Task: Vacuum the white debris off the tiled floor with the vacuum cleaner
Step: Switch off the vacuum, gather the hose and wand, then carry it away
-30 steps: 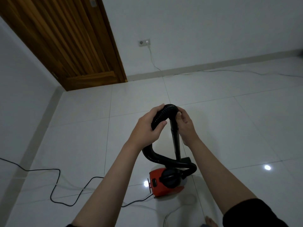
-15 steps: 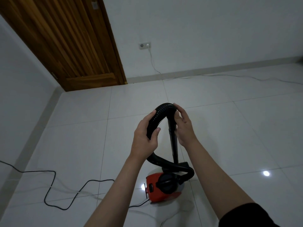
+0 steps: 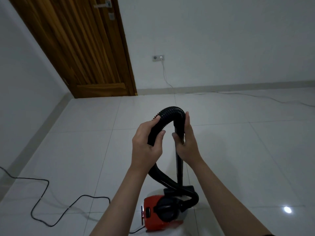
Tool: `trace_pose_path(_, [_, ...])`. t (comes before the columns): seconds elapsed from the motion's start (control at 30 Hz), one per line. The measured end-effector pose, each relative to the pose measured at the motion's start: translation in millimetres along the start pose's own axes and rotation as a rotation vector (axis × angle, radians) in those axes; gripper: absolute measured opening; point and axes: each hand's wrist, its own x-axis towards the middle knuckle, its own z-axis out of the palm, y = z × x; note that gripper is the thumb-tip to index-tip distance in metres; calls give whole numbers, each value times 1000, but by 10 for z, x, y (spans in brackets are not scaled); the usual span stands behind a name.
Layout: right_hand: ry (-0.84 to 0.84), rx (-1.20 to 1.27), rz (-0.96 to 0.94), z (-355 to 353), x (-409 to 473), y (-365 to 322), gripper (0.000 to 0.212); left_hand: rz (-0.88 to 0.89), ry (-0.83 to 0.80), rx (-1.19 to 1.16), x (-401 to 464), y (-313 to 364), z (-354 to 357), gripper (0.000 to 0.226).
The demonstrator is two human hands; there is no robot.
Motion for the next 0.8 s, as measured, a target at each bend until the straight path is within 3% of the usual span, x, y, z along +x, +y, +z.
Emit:
trace_pose_path(0.17, [89, -22, -177, 41, 86, 91, 70, 91, 84, -38, 7, -58, 101, 37])
trace_pose_path(0.43, [15, 65, -325, 78, 168, 280, 69, 197, 157, -49, 69, -168, 179, 33])
trace_pose_path(0.67, [-86, 118, -405, -29, 108, 369, 120, 301, 265, -131, 87, -167, 341, 31])
trace_pose_path(0.8, [-89, 97, -475, -53, 8, 408, 136, 342, 305, -173, 53, -147, 435, 30])
